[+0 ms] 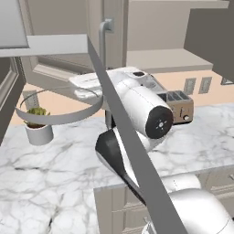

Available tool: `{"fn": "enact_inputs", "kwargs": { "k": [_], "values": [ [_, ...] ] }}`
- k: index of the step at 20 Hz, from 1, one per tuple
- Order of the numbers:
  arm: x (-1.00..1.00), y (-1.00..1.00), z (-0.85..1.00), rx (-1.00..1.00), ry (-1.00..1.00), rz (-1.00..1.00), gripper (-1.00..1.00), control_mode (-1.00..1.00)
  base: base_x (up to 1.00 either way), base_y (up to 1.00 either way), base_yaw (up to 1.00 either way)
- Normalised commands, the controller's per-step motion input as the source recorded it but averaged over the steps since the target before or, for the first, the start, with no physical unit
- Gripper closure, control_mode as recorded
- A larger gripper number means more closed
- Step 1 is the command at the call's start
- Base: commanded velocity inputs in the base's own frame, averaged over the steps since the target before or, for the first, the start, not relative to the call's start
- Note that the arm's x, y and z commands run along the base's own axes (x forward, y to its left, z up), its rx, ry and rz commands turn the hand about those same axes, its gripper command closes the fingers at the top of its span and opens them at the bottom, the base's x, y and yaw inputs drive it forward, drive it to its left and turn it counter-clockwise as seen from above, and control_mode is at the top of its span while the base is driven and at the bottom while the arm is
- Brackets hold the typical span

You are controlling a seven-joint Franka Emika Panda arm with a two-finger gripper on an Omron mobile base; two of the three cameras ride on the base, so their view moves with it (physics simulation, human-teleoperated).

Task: The dining table condiment station is running low on condiment bottle. Refill the condiment station by opening the cabinet and taking the condiment bottle from the cabinet and placing it on the dining table.

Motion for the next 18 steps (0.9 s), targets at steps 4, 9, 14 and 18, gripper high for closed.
{"fn": "enact_inputs", "kwargs": {
  "k": [4, 9, 14, 18],
  "values": [
    [-0.59, -1.00, -0.03, 0.35, 0.00, 0.14, -1.00, -1.00, 0.00, 0.00, 0.00],
    [-0.35, -1.00, 0.00, 0.33, 0.01, 0.14, -1.00, -1.00, 0.00, 0.00, 0.00],
    [0.04, -0.78, 0.00, 0.26, 0.16, 0.20, -1.00, -1.00, 0.00, 0.00, 0.00],
    [0.46, -0.36, -0.14, 0.20, 0.20, 0.23, -1.00, -1.00, 0.00, 0.00, 0.00]
  ]
}}
